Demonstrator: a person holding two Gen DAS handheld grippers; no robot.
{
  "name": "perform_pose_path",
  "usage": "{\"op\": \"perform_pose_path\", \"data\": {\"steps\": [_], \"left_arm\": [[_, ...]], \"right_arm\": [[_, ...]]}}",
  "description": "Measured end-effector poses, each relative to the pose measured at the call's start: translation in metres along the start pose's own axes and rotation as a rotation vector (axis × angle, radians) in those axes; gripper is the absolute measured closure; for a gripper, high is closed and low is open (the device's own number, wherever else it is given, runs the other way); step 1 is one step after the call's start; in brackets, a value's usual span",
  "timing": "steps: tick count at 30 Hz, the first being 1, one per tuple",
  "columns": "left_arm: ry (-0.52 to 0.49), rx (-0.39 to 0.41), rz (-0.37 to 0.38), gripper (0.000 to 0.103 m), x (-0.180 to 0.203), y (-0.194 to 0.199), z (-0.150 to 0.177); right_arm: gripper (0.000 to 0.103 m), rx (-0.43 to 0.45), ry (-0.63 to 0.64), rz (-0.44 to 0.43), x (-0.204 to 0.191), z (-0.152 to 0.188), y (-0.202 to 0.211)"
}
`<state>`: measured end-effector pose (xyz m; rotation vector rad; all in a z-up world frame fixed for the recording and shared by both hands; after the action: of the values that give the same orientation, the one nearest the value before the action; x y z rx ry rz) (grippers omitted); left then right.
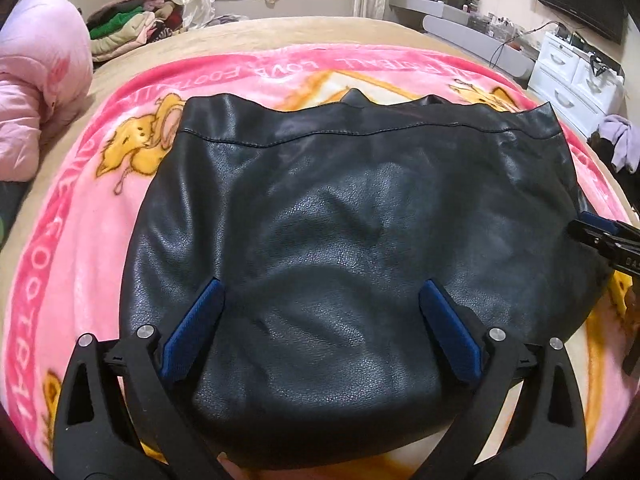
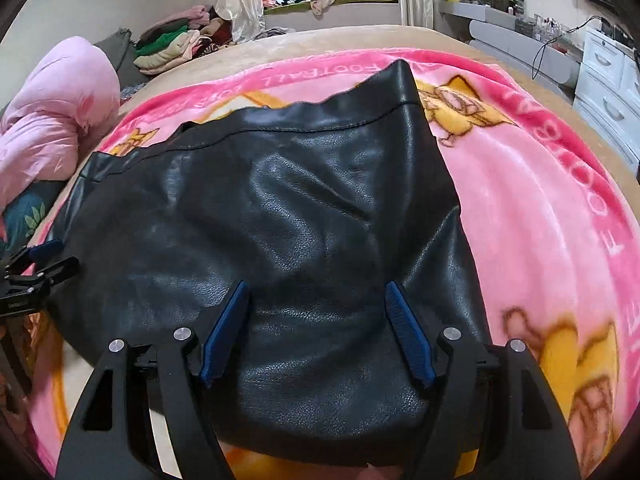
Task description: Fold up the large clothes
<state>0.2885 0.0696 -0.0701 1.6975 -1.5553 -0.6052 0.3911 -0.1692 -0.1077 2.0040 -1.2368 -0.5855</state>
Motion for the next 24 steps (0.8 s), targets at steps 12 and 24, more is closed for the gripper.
{"op": "perform_pose_path", "data": {"steps": [12,24], "left_arm": [[0.036,0.013,0.009,0.01,-0.002,0.013,-0.002],[0.053,0.067,0.02,0.009,-0.006,0.046,-0.006]], "right_arm": [[0.023,0.051,-0.025,-0.015,0.0,-0.008,0.029],[0.013,0.135,0.041,-0.066,-0.035,-0.022,0.059]]}}
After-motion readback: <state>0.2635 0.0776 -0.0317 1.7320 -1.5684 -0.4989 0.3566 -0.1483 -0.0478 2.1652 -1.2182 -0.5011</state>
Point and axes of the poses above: each gripper's, at about its wrist camera, not at the fingertips, and y roughly against the way its jaws point, x to its right, z to its underside, the point moved 2 cm from there along -y, roughly the way its jaws point, and after that the axes turned 10 degrees about y, right-handed, at the moved point
